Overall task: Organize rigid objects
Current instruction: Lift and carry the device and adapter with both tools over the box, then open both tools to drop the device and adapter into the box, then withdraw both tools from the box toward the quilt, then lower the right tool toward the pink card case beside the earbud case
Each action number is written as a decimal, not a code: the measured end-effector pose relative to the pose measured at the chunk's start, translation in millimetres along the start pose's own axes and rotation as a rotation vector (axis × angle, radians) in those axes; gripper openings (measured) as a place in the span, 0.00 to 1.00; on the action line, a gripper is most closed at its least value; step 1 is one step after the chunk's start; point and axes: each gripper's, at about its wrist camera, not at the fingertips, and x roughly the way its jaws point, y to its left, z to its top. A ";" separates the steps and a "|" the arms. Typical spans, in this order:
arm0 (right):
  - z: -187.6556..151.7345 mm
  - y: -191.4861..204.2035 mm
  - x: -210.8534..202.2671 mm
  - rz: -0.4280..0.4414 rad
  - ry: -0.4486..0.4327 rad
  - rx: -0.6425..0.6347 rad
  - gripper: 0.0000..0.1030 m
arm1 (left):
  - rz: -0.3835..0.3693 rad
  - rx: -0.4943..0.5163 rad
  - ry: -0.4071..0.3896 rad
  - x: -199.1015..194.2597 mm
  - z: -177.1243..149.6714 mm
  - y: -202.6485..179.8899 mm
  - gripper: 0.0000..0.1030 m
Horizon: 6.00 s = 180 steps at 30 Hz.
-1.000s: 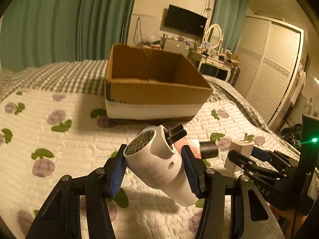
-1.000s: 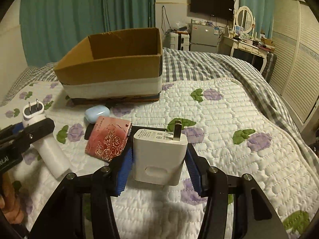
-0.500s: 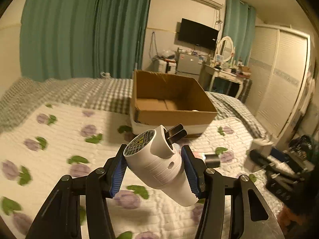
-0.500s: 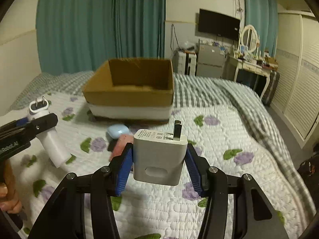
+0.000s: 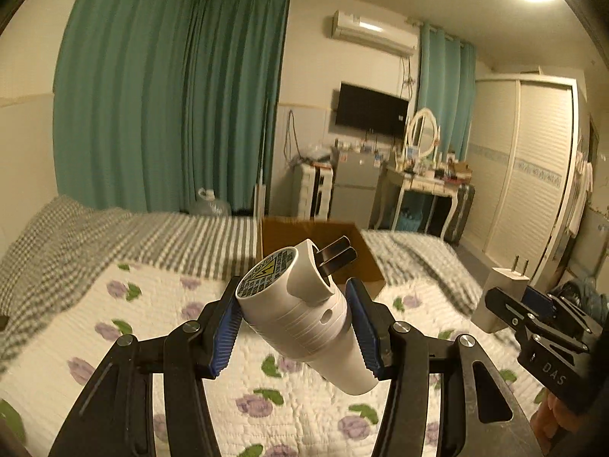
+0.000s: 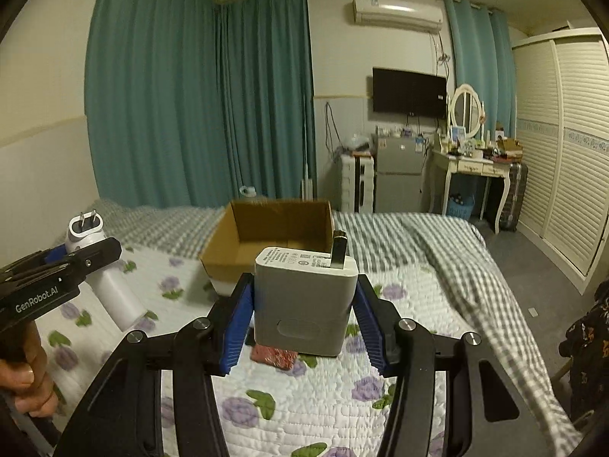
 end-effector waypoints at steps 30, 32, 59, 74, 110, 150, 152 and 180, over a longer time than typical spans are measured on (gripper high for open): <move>126.7 -10.3 30.4 -0.002 -0.237 -0.023 0.50 | 0.027 0.001 -0.114 58.7 95.2 2.1 0.53; 128.1 -11.9 48.4 0.001 -0.227 -0.021 0.50 | 0.025 -0.004 -0.092 78.0 91.0 3.3 0.53; 69.1 -10.3 325.2 0.103 0.103 -0.092 0.50 | 0.042 0.072 0.195 311.0 30.4 8.0 0.53; 15.3 -12.6 388.1 0.100 0.301 -0.143 0.50 | 0.026 0.097 0.350 349.1 6.6 2.8 0.55; 150.6 7.2 108.4 -0.051 -0.127 -0.038 1.00 | 0.062 -0.006 -0.027 77.4 140.0 -3.0 0.59; 36.1 34.1 85.2 -0.293 0.008 -0.059 1.00 | 0.063 0.116 -0.046 95.8 31.2 5.2 0.61; 26.0 29.6 99.7 -0.271 0.036 -0.043 1.00 | 0.050 0.109 -0.022 109.1 21.9 7.9 0.61; -124.5 32.5 255.3 -0.055 0.461 -0.073 1.00 | -0.156 0.111 0.454 249.9 -108.5 6.9 0.61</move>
